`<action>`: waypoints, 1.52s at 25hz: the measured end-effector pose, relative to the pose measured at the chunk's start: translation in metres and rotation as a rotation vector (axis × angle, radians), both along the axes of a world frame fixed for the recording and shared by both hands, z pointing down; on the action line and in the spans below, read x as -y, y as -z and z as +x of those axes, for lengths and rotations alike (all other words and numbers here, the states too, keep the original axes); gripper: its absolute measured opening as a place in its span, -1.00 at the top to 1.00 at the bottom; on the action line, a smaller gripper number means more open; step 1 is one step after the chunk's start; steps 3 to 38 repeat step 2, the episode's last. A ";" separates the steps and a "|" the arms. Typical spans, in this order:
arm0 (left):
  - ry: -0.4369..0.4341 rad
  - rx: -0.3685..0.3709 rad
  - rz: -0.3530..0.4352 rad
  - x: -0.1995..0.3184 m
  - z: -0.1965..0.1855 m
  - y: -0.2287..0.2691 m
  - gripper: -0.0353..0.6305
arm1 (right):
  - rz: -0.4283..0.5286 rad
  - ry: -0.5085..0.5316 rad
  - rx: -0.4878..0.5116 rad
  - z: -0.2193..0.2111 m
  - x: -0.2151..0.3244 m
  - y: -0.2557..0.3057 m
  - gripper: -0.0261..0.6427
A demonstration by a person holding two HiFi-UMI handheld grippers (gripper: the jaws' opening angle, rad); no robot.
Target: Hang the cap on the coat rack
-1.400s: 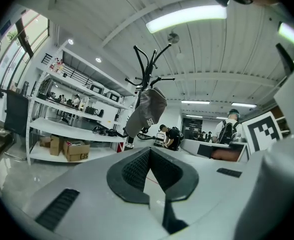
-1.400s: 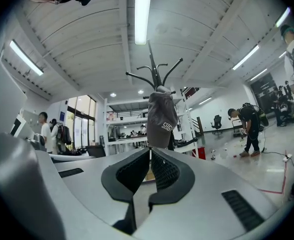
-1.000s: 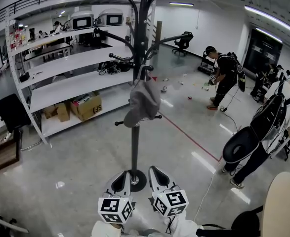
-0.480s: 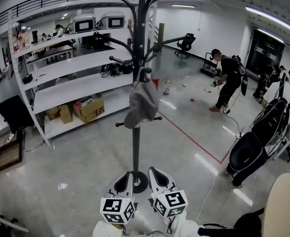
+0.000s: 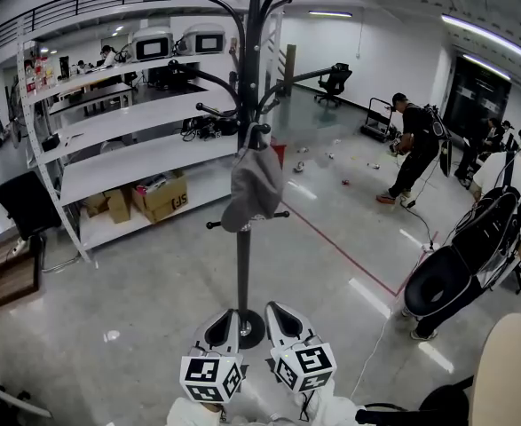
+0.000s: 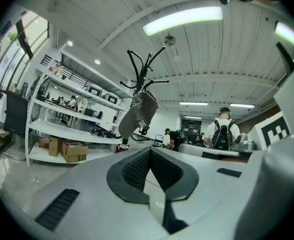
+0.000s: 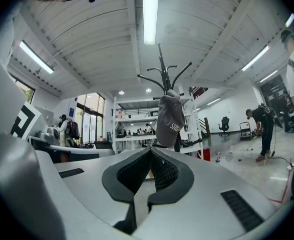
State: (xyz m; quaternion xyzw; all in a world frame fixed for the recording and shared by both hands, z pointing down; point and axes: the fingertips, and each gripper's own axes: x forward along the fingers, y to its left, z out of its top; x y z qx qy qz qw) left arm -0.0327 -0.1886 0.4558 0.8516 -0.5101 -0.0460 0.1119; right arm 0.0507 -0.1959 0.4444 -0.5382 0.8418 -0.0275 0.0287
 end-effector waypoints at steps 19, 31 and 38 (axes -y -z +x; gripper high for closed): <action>0.000 -0.002 0.002 -0.001 0.001 0.001 0.89 | 0.000 0.000 -0.002 0.001 0.000 0.001 0.89; 0.000 -0.002 0.002 -0.001 0.001 0.001 0.89 | 0.000 0.000 -0.002 0.001 0.000 0.001 0.89; 0.000 -0.002 0.002 -0.001 0.001 0.001 0.89 | 0.000 0.000 -0.002 0.001 0.000 0.001 0.89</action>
